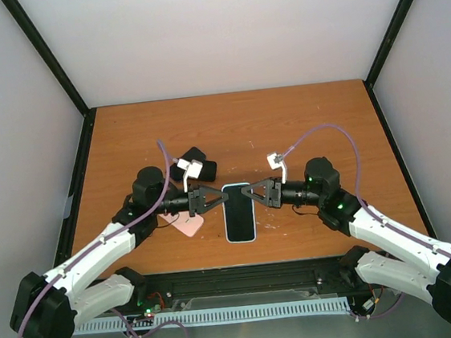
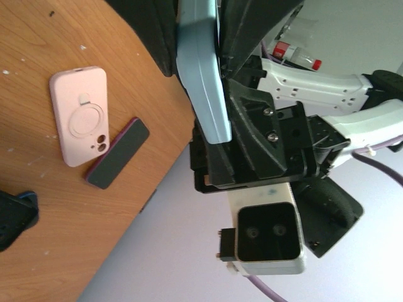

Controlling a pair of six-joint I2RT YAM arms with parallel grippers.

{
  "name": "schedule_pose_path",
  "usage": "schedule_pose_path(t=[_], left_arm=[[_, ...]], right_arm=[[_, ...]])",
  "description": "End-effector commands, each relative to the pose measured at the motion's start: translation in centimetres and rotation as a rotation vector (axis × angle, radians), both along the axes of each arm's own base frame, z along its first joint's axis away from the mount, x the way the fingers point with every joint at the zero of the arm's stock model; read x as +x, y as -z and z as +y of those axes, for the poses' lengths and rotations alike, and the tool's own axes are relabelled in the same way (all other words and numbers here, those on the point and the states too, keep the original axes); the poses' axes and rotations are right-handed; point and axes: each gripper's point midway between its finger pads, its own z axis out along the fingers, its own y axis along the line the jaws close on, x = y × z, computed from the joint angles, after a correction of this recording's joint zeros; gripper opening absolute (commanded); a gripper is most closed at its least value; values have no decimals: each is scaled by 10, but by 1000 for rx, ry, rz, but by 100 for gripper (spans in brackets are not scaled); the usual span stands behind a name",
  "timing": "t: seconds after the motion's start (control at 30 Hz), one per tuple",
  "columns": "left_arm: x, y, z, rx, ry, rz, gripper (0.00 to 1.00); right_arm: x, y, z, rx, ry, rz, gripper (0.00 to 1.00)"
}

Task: Put the phone into the phone case

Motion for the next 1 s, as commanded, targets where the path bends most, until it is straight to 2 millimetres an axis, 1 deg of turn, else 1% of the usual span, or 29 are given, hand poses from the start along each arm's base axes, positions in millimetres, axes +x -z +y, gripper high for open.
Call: schedule_pose_path(t=[0.0, 0.03, 0.1, 0.13, 0.2, 0.3, 0.4, 0.43, 0.47, 0.5, 0.6, 0.67, 0.73, 0.9, 0.97], left_arm=[[12, 11, 2, 53, -54, 0, 0], [10, 7, 1, 41, -44, -6, 0], [7, 3, 0, 19, -25, -8, 0], [6, 1, -1, 9, -19, -8, 0], [4, -1, -2, -5, -6, -6, 0], [6, 2, -2, 4, -14, 11, 0], [10, 5, -1, 24, -39, 25, 0], [10, 4, 0, 19, -40, 27, 0], [9, 0, 0, 9, -39, 26, 0], [9, -2, -1, -1, -37, 28, 0], [8, -14, -1, -39, -37, 30, 0], [8, -23, -2, -66, -35, 22, 0], [9, -30, -2, -88, -38, 14, 0], [13, -45, -3, -140, -55, 1, 0], [18, -50, -2, -147, -78, -6, 0]], right_arm=[[1, -12, -2, 1, 25, -28, 26], [-1, -14, -3, 15, 22, -24, 28], [-3, -18, -5, 40, 27, -26, 29], [-3, -19, -6, 47, 30, -29, 27], [-4, -21, -6, 56, 30, -33, 17], [1, -19, -9, 45, 67, -21, 4], [2, -17, -10, 47, 80, -14, 3], [1, -17, -9, 49, 68, -11, 9], [-1, -17, -8, 50, 56, -5, 20], [-2, -16, -7, 48, 44, 2, 28], [-7, -9, -5, 41, 14, 21, 44], [-11, 1, -5, 28, -3, 36, 53], [-13, 9, -6, 18, -7, 52, 56], [-20, 21, -7, 46, -26, 92, 55], [-25, 25, -6, 55, -47, 111, 55]])
